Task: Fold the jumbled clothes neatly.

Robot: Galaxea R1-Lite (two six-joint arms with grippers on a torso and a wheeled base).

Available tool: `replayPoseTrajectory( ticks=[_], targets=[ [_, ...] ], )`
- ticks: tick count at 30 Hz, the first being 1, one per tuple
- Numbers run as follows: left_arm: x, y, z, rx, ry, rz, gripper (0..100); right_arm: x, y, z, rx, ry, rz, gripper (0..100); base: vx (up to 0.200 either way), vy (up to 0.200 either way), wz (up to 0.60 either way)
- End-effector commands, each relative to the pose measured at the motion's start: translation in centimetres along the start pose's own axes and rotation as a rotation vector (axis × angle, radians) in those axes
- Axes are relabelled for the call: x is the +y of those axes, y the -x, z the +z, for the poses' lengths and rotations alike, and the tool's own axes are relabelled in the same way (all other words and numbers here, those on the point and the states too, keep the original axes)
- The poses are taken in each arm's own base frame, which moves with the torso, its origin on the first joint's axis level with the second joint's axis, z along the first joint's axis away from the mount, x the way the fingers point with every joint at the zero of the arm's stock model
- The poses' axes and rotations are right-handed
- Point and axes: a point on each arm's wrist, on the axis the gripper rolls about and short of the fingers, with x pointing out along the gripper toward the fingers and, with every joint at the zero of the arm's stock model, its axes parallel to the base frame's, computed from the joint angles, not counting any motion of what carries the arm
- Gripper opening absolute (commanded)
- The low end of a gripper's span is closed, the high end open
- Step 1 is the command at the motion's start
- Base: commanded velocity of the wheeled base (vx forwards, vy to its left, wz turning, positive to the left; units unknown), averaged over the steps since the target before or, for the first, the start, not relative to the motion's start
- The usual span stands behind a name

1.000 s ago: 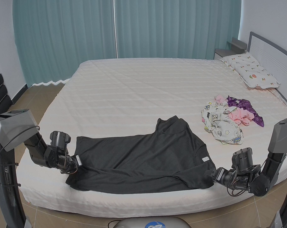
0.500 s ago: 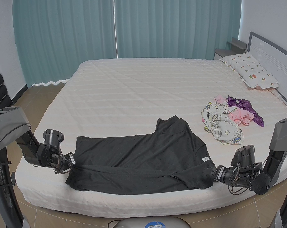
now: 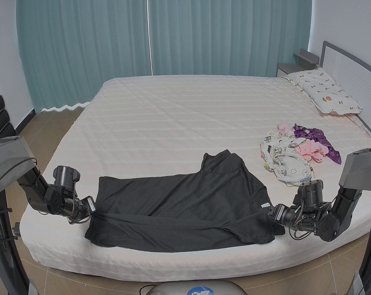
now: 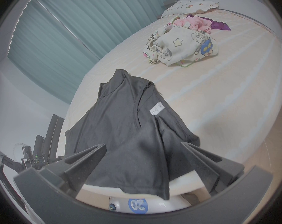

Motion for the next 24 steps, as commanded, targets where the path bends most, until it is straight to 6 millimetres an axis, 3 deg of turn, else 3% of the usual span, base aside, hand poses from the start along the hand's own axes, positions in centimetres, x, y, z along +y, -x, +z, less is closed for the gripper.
replayPoseTrajectory(
  ticks=[1,8,18,19,24],
  targets=[
    [0.0,-0.1,0.0,0.001,0.002,0.000,0,-0.3,-1.9,0.0,0.006,-0.004,-0.007,100,0.000,0.000,0.00],
    [0.0,-0.1,0.0,0.001,0.002,0.000,0,-0.7,-3.4,1.0,-0.009,0.049,-0.018,100,0.000,0.000,0.00],
    [0.1,-0.1,0.1,-0.002,0.004,0.001,0,-1.0,-4.4,0.7,0.018,0.062,-0.003,100,0.000,0.000,0.00],
    [0.1,-0.1,0.2,-0.003,0.005,0.001,0,-0.9,-4.4,0.6,0.023,0.069,0.001,0,0.000,0.000,0.00],
    [0.1,-0.2,0.2,-0.004,0.007,0.001,0,-0.9,-4.4,0.8,0.016,0.067,0.002,0,0.000,0.000,0.00]
  ],
)
